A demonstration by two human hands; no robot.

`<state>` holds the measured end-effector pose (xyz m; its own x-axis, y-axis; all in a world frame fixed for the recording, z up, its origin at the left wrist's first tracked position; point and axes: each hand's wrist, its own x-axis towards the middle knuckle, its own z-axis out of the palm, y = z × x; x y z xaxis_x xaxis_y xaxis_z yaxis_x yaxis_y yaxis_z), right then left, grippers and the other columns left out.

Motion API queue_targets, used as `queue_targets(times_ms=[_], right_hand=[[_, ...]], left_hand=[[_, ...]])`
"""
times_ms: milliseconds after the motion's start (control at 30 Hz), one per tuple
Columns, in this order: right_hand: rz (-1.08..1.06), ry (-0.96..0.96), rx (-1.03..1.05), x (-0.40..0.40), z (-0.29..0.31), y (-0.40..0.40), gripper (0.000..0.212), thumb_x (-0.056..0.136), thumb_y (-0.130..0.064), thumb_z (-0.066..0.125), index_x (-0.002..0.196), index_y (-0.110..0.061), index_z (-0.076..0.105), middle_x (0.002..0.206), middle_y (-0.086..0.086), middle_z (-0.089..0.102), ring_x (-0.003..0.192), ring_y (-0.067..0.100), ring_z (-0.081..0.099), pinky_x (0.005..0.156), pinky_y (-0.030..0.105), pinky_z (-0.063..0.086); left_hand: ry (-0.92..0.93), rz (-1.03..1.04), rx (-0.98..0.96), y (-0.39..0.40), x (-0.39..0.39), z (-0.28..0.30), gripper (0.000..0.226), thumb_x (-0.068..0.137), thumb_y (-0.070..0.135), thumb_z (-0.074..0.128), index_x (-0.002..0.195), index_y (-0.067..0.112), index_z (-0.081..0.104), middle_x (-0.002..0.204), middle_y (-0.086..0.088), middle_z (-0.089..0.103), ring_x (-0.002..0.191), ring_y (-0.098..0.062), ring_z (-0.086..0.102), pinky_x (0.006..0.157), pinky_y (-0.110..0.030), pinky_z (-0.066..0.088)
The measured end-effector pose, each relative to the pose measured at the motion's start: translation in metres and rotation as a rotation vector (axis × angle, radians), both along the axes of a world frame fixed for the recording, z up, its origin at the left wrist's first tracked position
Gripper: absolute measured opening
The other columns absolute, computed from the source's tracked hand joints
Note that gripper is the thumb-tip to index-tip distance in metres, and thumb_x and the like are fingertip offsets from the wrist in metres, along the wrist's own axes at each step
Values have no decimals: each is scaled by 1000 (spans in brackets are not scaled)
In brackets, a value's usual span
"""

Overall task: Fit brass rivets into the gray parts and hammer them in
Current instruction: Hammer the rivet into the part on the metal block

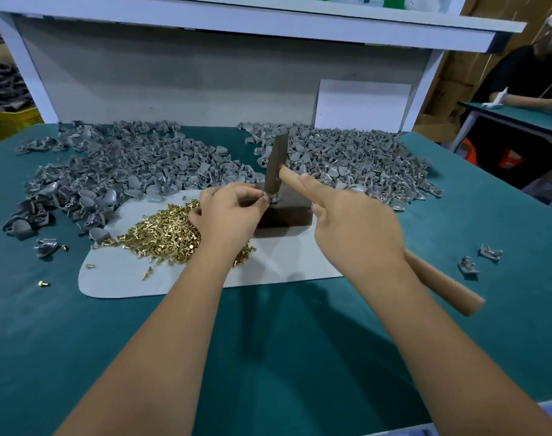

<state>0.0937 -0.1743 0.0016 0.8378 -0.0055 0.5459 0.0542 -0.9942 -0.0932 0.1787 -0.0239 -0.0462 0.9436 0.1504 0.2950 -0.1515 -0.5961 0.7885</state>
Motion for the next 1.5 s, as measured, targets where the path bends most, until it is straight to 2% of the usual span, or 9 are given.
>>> queue_targets(times_ms=[267, 400, 500, 633, 833, 933, 1200, 1300, 1500], right_hand=[[-29, -110, 90, 6, 7, -5, 57, 92, -22, 52, 136, -52, 30, 72, 6, 62, 54, 24, 38, 47, 27, 21], [11, 24, -48, 1, -6, -3, 62, 96, -25, 45, 138, -58, 14, 83, 5, 64, 66, 28, 53, 53, 31, 29], [15, -47, 25, 5, 3, -6, 56, 95, -25, 48, 135, -54, 20, 82, 5, 66, 60, 28, 50, 52, 31, 30], [-13, -161, 109, 6, 6, -5, 52, 94, -26, 49, 137, -50, 34, 73, 5, 60, 54, 25, 43, 50, 29, 30], [-20, 17, -21, 6, 5, -3, 57, 93, -22, 51, 137, -54, 33, 87, 2, 69, 73, 27, 62, 47, 29, 23], [-18, -32, 68, 12, 15, -7, 48, 95, -23, 48, 136, -46, 39, 92, 5, 71, 77, 30, 65, 54, 31, 38], [-85, -48, 343, 31, 4, -12, 42, 98, -21, 44, 135, -41, 42, 90, 5, 47, 63, 20, 40, 60, 32, 31], [-150, 7, 328, 32, -12, -18, 38, 98, -22, 45, 133, -35, 44, 97, 8, 53, 69, 24, 41, 61, 32, 30], [-213, 57, 326, 37, -24, -30, 31, 95, -19, 49, 125, -23, 50, 105, 11, 61, 78, 31, 49, 61, 33, 32]], left_hand=[[-10, 6, -7, -1, 0, -1, 27, 84, 48, 72, 61, 53, 59, 96, 30, 60, 128, -15, 40, 99, -47, 20], [-13, -16, -21, 1, 0, -1, 27, 85, 47, 71, 62, 54, 58, 97, 28, 60, 129, -16, 39, 98, -43, 20], [-20, -44, -56, 1, 1, -1, 25, 85, 44, 73, 65, 52, 60, 100, 25, 63, 129, -16, 42, 108, -48, 24], [-13, 6, 3, 0, 1, -2, 10, 85, 47, 72, 76, 48, 69, 96, 29, 59, 130, -15, 37, 100, -46, 21], [1, 8, -5, 1, -1, 0, 27, 85, 51, 68, 61, 56, 57, 96, 33, 56, 130, -14, 34, 87, -37, 14], [-6, 5, -10, -1, -1, 0, 27, 84, 50, 70, 61, 54, 57, 95, 32, 57, 129, -14, 38, 87, -37, 15], [17, -60, -37, 5, 2, 5, 22, 88, 43, 69, 67, 48, 64, 90, 37, 57, 132, -10, 34, 104, -42, 17], [43, -73, -80, 6, -1, 7, 23, 88, 41, 70, 66, 44, 65, 90, 40, 56, 132, -7, 29, 96, -38, 13], [32, -155, -181, 7, -3, 11, 24, 87, 34, 71, 65, 43, 67, 102, 36, 59, 132, -10, 26, 115, -51, 15]])
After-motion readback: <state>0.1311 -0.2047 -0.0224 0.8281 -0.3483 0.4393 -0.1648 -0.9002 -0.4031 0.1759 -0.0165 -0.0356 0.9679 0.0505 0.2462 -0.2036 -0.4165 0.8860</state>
